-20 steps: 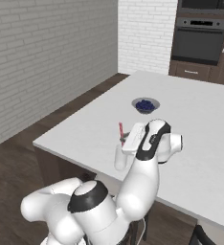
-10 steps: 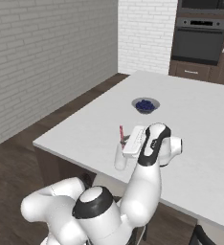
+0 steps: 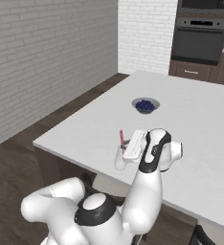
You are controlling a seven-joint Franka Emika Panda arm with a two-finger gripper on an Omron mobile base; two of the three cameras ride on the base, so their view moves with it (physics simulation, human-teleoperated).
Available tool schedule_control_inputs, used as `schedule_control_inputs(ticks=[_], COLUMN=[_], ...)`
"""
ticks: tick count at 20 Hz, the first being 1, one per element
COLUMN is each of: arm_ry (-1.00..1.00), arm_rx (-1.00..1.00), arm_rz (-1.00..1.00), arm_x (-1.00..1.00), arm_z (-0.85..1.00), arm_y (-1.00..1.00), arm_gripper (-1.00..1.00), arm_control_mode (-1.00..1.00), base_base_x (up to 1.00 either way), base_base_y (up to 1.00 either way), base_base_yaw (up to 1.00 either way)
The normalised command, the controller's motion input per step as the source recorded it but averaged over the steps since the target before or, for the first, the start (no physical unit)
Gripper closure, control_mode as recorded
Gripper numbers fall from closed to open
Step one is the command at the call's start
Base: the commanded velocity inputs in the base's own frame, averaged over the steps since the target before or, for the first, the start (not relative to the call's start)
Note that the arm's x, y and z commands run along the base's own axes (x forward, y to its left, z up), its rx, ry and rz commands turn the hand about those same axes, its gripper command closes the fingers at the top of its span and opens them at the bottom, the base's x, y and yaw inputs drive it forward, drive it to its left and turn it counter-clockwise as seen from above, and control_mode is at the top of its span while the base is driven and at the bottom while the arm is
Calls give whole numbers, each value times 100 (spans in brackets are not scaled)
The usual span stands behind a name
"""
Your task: Take a straw from the drawer in front and place it inside the glass cup on the dining counter.
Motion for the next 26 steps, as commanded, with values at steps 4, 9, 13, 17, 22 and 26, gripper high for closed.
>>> schedule_control_inputs(ticks=[4,9,13,17,22,26], arm_ry=[0,0,0,0,0,-5], arm_rx=[0,0,0,0,0,0], arm_rz=[0,0,0,0,0,0], arm_x=[-5,-5,-2,0,-1,-13], arm_z=[-4,0,0,5,31,63], arm_y=[5,0,0,0,0,0], arm_gripper=[-100,-100,-100,-100,-100,-100], arm_control_mode=[-100,-100,-100,-100,-100,-100], base_base_x=[0,0,0,0,0,0], base_base_y=[0,0,0,0,0,0], base_base_yaw=[0,0,0,0,0,0])
